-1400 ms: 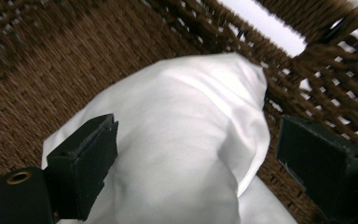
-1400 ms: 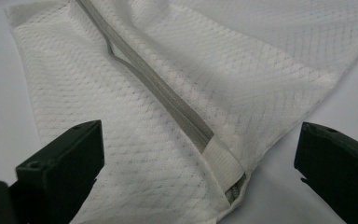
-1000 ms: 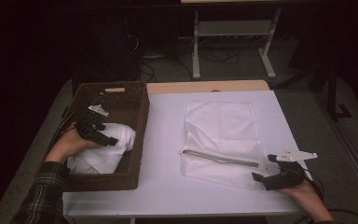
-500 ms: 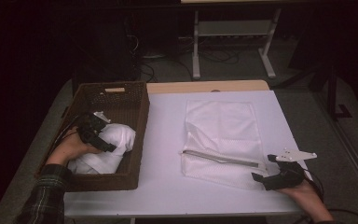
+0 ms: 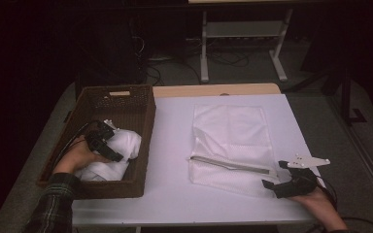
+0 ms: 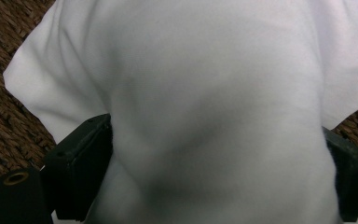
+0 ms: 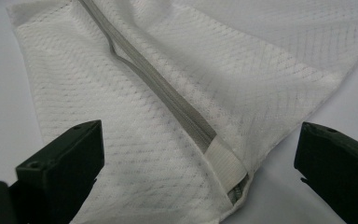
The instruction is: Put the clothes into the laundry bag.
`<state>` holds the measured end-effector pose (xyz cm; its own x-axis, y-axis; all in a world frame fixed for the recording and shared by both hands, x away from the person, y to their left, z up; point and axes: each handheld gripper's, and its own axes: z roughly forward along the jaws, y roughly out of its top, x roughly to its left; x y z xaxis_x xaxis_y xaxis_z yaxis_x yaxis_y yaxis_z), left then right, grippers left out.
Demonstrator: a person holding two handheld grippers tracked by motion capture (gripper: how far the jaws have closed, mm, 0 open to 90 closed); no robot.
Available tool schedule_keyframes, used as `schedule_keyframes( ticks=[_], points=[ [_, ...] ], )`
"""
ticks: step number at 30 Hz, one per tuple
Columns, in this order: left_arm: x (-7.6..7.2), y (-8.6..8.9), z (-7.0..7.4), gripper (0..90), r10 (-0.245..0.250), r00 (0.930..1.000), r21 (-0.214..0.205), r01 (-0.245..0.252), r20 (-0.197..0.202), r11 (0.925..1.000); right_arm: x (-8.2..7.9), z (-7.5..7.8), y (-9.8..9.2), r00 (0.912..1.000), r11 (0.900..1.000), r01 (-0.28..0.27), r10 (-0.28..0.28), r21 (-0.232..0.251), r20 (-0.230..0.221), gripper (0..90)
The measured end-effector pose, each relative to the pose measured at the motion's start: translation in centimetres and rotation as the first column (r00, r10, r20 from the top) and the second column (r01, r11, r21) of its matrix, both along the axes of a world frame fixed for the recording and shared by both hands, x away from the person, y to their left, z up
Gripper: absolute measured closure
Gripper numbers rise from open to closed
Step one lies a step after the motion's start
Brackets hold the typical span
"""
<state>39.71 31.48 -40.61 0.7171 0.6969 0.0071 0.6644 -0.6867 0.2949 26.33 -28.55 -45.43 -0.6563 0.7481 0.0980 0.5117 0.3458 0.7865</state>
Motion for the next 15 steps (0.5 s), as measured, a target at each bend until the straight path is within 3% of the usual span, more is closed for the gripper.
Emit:
schedule_keyframes(
  ticks=[4, 13, 15],
  points=[
    [0.02, 0.02, 0.08, 16.7, 0.002, 1.0, 0.006, -0.002, 0.007, 1.0, 0.03, 0.01, -0.01, 1.0, 1.0, 0.0, 0.0, 0.0, 0.0, 0.9],
    [-0.08, 0.21, 0.57, 48.5, 0.032, 0.9989, 0.002, -0.032, 0.033, 0.9995, 0.03, 0.01, -0.04, 1.0, 1.0, 0.002, -0.002, 0.004, 0.001, 1.0],
    [-0.05, 0.33, 0.68, 50.2, 0.047, 0.9983, -0.007, -0.047, 0.035, 0.9989, 0.03, 0.01, -0.07, 1.0, 1.0, 0.003, -0.003, 0.005, 0.001, 1.1]
  ],
)
